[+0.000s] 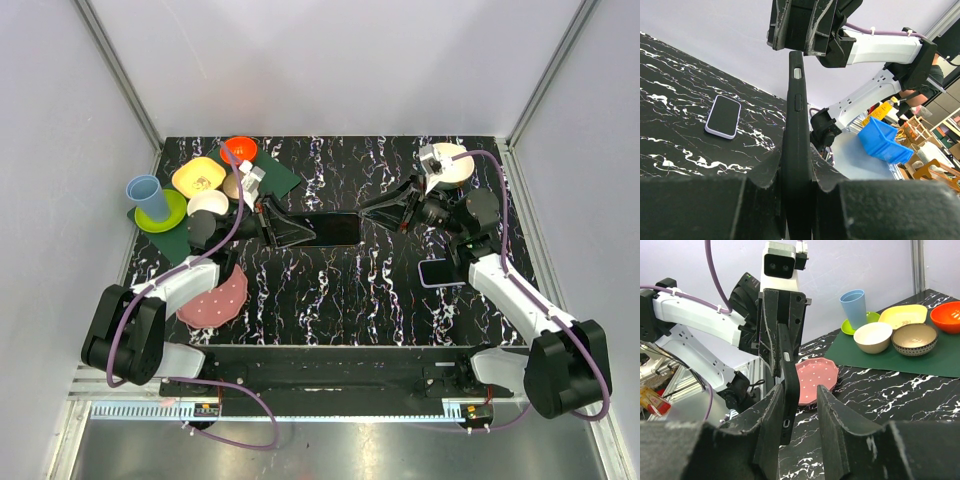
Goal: Take the phone out of the phone case
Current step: Remove the phone case from the phone.
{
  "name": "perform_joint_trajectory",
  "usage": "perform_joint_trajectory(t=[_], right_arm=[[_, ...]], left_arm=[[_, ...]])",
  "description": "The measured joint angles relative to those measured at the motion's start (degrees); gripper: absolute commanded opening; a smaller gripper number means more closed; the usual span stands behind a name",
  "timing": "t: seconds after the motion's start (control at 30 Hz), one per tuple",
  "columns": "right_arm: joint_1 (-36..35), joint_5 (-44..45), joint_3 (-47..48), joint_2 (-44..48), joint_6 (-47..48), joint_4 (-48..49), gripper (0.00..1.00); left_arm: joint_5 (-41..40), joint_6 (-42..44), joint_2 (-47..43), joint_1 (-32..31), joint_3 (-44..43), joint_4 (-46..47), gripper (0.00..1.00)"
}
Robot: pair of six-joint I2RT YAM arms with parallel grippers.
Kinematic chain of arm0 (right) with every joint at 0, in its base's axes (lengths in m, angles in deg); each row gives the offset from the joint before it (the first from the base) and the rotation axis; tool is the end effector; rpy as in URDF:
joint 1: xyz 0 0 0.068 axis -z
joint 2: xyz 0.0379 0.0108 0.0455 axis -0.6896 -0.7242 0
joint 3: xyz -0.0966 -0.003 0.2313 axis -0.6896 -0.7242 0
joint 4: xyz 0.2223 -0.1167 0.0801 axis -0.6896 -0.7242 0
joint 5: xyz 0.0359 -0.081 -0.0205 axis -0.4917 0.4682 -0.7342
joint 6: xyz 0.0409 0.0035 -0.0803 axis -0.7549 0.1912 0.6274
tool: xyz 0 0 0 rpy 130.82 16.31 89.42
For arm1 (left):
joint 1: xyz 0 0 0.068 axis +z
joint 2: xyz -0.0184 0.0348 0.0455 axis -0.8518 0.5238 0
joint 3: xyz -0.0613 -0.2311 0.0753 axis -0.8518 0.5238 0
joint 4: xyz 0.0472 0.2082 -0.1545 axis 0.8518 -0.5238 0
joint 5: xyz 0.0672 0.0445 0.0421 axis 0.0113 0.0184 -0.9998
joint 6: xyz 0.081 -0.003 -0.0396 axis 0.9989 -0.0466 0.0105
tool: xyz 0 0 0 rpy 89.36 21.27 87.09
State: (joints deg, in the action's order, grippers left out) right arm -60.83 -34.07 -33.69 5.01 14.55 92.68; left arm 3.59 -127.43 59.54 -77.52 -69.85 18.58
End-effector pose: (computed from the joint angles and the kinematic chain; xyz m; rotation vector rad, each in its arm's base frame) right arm 0.2598 0.1510 0.3353 -0.7384 1.3129 1.3322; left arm 0.2493 -0.1635 0.2877 0.7301 1.4102 -1.7017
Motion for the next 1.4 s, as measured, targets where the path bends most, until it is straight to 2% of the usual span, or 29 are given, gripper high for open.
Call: perform_joint_trajectory(t=[0.53,0.87,1.4], right_arm=[[-0.02,-1.97,0.0,-1.11,-2.43,1.99,0.26],[-0.13,-3.15,0.0,-1.88,-4.26,2.89,0.04],[-0.11,-3.17,0.0,-2.27,-8.44,3.61,0.0]], left_arm=[[0.0,0.87,0.0,-0.13,0.02,-0.04,0.0],[0.04,1.4,0.0,-0.15,0.09,-0.44,0.0],[0.35,1.57,0.0,-0.35,0.09,-0.22,0.0]])
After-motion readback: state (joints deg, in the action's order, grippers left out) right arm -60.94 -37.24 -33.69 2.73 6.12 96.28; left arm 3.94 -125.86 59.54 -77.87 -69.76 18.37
